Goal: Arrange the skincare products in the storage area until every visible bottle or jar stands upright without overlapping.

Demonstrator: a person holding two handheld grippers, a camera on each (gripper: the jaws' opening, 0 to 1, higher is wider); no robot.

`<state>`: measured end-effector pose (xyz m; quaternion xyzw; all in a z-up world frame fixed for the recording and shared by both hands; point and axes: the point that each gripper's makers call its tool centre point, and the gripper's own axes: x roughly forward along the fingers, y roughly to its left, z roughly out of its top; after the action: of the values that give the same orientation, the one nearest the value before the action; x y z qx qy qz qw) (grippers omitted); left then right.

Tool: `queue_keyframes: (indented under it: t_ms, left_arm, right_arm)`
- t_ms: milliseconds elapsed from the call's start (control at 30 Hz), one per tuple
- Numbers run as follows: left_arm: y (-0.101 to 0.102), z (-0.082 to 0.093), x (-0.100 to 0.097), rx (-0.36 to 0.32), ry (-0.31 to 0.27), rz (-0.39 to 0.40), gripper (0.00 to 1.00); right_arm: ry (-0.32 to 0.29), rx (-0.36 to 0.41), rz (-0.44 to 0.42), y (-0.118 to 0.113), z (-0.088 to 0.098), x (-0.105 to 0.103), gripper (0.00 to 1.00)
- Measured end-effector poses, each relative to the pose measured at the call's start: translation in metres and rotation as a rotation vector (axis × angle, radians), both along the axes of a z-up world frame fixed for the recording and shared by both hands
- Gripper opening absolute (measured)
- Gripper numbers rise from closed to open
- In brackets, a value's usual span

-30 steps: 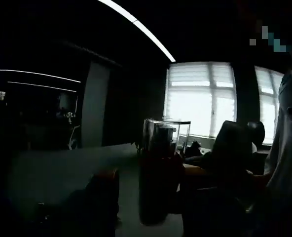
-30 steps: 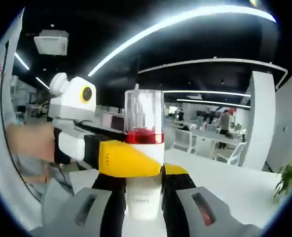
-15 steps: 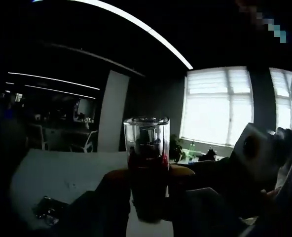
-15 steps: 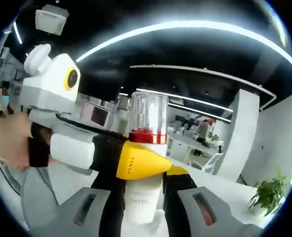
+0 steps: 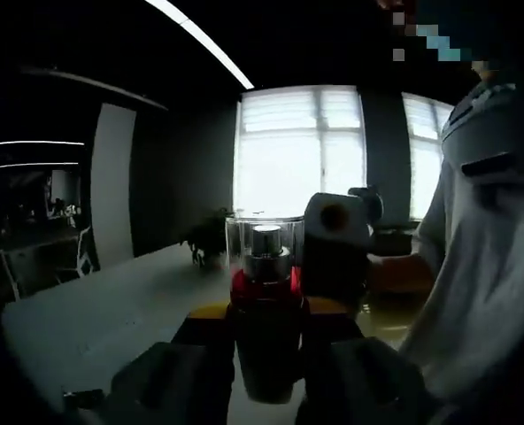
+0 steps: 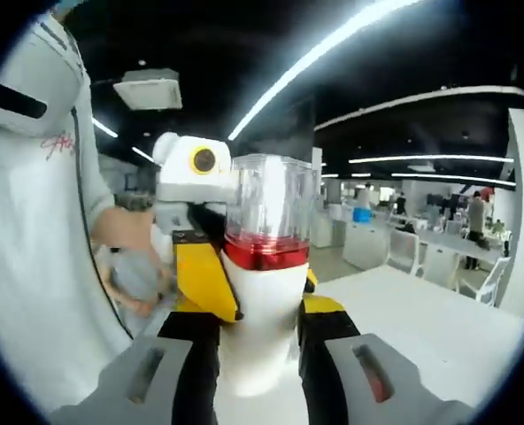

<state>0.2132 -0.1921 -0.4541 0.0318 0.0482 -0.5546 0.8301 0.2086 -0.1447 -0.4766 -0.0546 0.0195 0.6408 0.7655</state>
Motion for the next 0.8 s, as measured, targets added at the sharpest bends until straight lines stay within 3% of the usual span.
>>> queue_keyframes:
  t_ms: [267, 433, 567, 800]
  left_arm:
    - [-0.007, -0.021, 0.004, 0.003, 0.049, -0.071, 0.24]
    - [-0.009, -0.041, 0.016, -0.012, 0.073, -0.081, 0.24]
    - [-0.012, -0.066, 0.024, 0.019, 0.102, -0.105, 0.24]
    - [-0.017, -0.099, 0.045, 0.050, 0.165, -0.093, 0.24]
  right_arm:
    - [0.002, -0.036, 0.106, -0.012, -0.021, 0.002, 0.31]
    - [0.032, -0.028, 0.081, -0.015, -0.042, 0.015, 0.30]
    - [0.029, -0.089, 0.065, -0.018, -0.070, 0.026, 0.29]
    - [0.074, -0.125, 0.006, -0.028, -0.109, 0.050, 0.30]
